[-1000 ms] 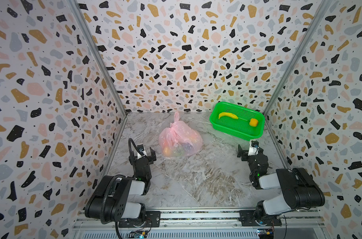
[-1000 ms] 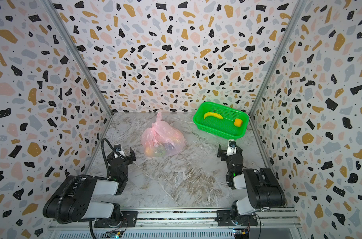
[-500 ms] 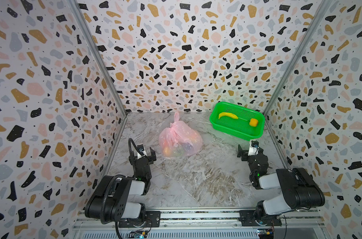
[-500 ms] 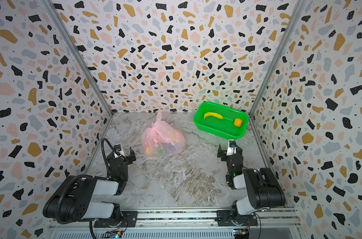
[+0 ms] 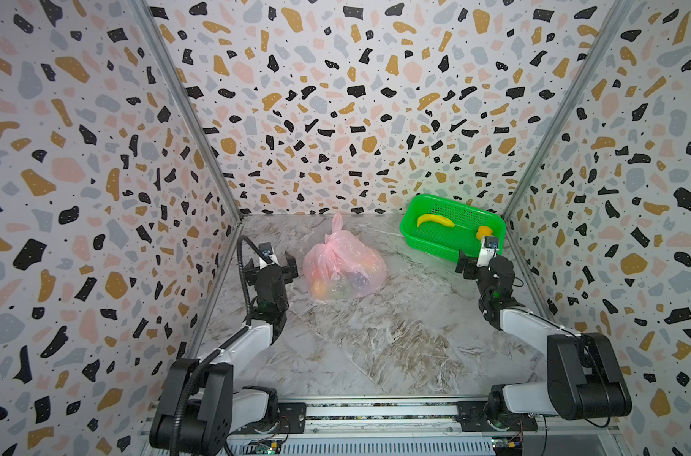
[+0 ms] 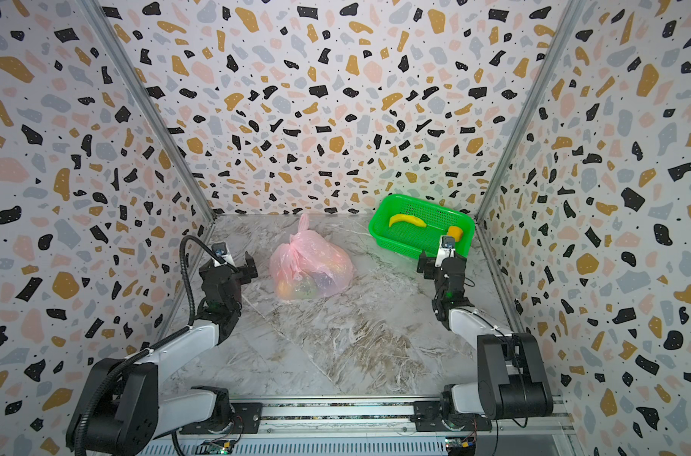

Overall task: Untie the knot of the plastic bag and take out the fruit
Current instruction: Rotate the basket at the top-right of the table.

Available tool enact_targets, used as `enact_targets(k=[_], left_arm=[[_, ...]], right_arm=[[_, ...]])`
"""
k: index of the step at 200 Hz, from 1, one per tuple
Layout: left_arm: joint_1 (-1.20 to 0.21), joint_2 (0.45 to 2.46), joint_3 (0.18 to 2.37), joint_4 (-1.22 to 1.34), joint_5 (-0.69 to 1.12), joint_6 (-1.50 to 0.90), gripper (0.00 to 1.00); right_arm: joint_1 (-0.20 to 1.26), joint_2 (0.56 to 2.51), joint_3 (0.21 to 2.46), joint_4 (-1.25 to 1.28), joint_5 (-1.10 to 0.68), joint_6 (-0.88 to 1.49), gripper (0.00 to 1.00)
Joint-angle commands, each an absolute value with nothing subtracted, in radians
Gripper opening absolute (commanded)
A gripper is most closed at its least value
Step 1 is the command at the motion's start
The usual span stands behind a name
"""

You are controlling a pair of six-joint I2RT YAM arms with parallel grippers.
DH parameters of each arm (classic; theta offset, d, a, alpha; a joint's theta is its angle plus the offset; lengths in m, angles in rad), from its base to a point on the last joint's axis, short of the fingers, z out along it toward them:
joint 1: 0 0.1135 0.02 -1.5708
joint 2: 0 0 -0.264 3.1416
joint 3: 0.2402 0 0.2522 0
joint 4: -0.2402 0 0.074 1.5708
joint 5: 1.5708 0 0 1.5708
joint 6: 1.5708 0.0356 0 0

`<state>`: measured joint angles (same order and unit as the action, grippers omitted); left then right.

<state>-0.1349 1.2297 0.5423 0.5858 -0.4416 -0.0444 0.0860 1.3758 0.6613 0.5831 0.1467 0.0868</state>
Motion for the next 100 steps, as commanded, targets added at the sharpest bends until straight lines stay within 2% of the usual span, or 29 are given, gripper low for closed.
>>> enact_targets(k=[1,27,44,100], left_arm=[[-0.136,1.213,0.621,0.337,-0.381,-0.107,0.99],[-0.162,1.201,0.640,0.259,-0.333,-0.151,1.00],[-0.187,1.191,0.642,0.220,-0.323,-0.162,1.00],[-0.241,1.176,0.660,0.178,-0.307,-0.149,1.00]], right_arm=[[0.083,1.401,0.850,0.231,0.130,0.130,0.99],[0.068,1.519,1.111,0.006,0.019,0.098,0.99],[0.045,1.619,1.254,-0.067,-0.015,0.080,0.99],[-0.072,2.010,1.748,-0.343,-0.292,0.042,0.99]])
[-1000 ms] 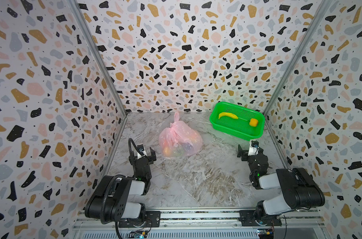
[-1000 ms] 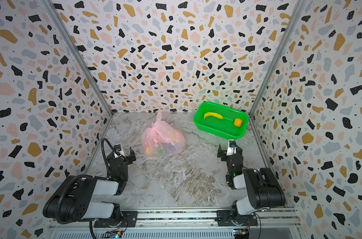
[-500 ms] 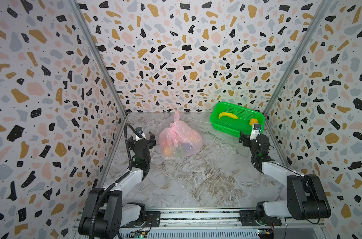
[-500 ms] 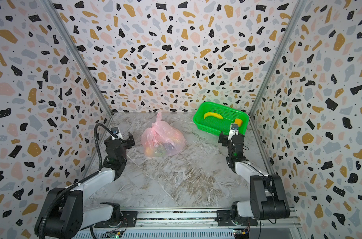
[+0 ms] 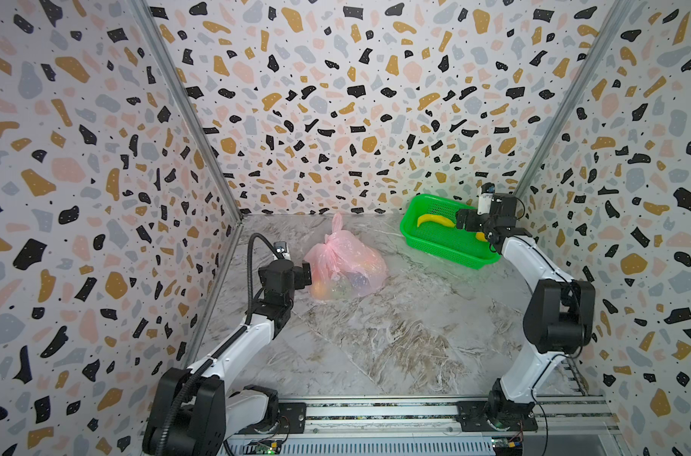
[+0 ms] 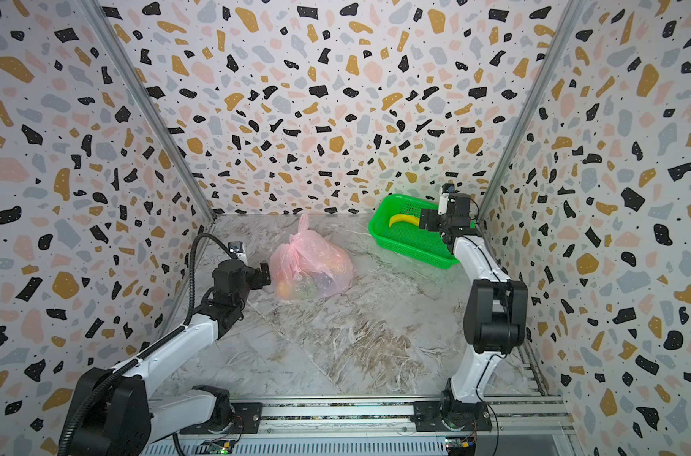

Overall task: Untie the knot of the plastic bag and take out the fruit
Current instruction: Rotate the basket at the top-right of the table.

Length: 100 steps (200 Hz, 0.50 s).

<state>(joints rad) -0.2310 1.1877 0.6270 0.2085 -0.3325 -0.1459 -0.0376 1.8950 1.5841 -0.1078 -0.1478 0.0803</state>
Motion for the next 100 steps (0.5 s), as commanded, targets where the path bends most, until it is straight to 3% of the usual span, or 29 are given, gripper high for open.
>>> enact_targets(k=[1,40,100], left_arm=[[-0.242,1.176,0.661,0.176,-0.306,-0.150,1.00],[-0.248,1.186,0.671,0.163,-0.281,-0.144,1.00],[-0.255,1.195,0.690,0.149,-0.279,-0.136,1.00]], right_arm=[[-0.073,2.014,1.754,-0.352,-0.293,0.040,0.99],[-0.081,2.100,1.876,-0.483,-0.324,-0.027,0.99],[-0.103,2.109,1.853,-0.524,-0.399,-0.046,0.99]])
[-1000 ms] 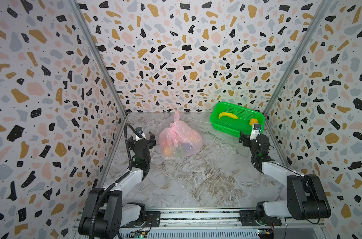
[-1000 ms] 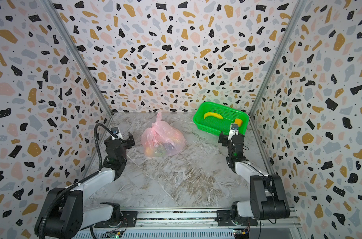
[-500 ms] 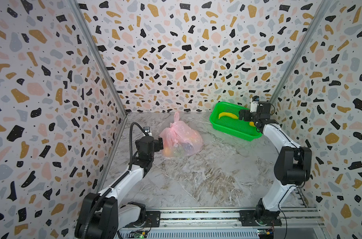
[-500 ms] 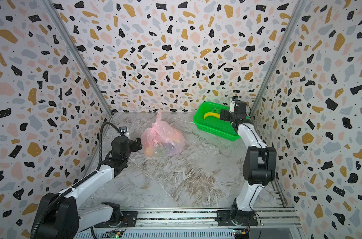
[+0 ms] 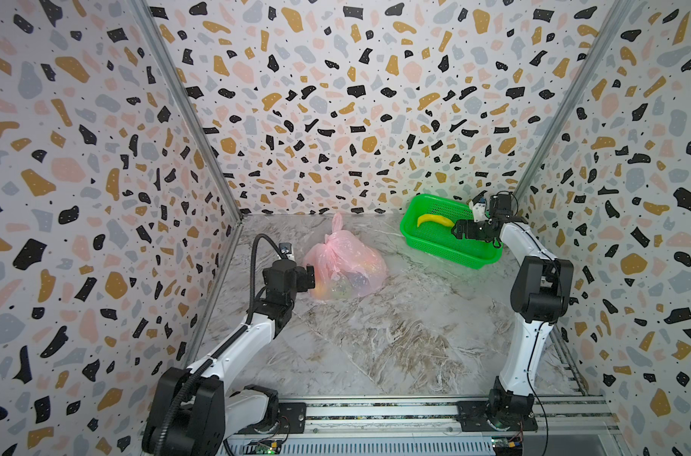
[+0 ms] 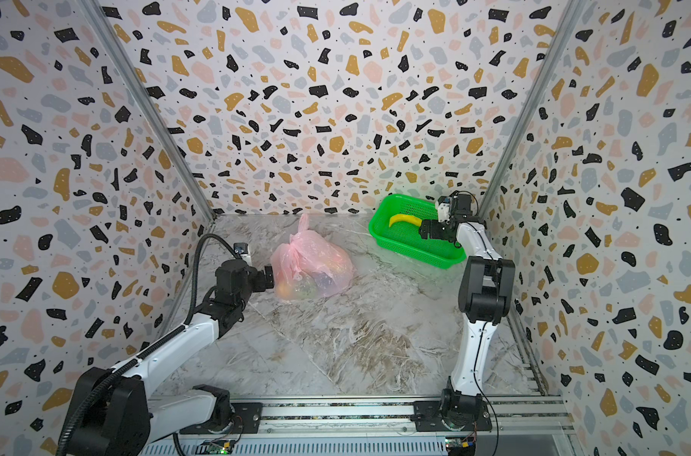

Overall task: Untie the knot of the plastic bag and take out the fruit
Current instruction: Rotate the basket at the top-right of the table.

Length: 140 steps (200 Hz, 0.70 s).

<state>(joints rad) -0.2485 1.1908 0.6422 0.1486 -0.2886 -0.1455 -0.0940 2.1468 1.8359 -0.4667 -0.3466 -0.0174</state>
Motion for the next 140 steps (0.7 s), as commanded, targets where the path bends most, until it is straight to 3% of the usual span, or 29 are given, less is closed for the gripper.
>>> enact_targets(k=[1,140], left_arm=[[-0.255,1.195,0.690,0.149,-0.279,-0.136,1.00],[-0.271,1.143,0.680,0.141,-0.295,-0.137,0.99]], right_arm=[[-0.103,2.109,1.853,-0.525,-0.401,-0.047,0.99],[-0.085,2.021,1.764,-0.665,-0.446,-0.105,0.99]])
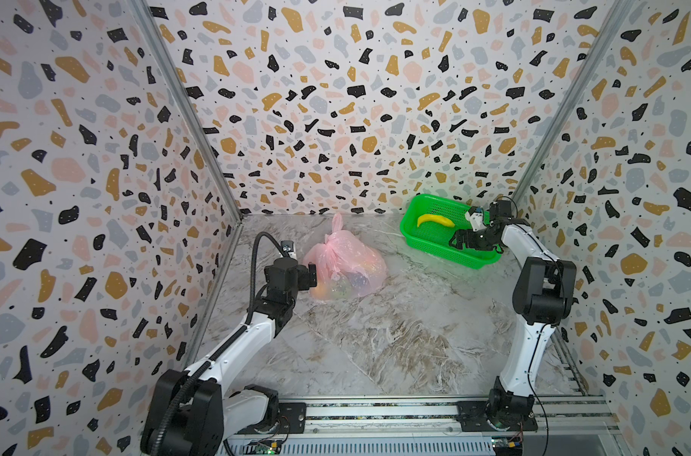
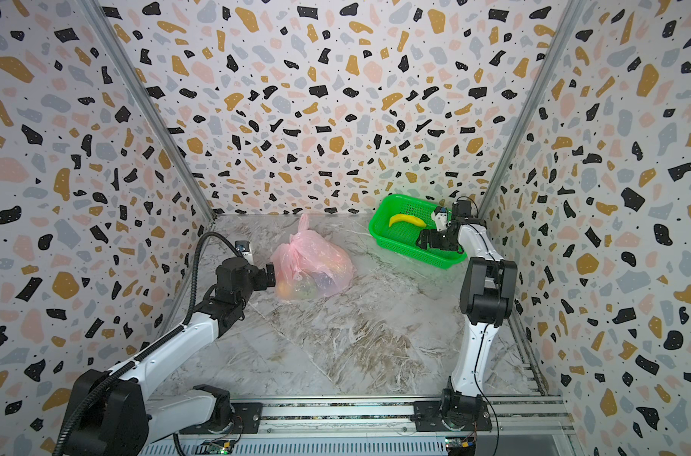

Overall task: Untie the knot of the plastic bag and take out the fruit
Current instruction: Rotate the basket at the top-right of the table.

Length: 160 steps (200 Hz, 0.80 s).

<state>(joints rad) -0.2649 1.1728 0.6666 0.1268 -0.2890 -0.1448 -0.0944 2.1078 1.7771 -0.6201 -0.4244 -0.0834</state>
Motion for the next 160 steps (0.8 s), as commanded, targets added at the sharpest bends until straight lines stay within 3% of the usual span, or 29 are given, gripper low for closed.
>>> enact_targets(k=[1,102,160], left_arm=[[-0.271,1.142,0.681,0.141,-0.295,-0.137,0.99],[-0.275,1.111,0.666,0.145,-0.290,-0.146,0.99],[-0.276,1.092,0.656,0.147,-0.296,-0.148,1.00]], right_arm=[[-0.084,2.021,1.764,-0.665,-0.446,-0.105,0.99],[-0.047,1.989,1.668,-0.680,-0.468,-0.126,0.99],[0.047,1.956,1.659,-0.738,-0.457,-0.142,0.99]])
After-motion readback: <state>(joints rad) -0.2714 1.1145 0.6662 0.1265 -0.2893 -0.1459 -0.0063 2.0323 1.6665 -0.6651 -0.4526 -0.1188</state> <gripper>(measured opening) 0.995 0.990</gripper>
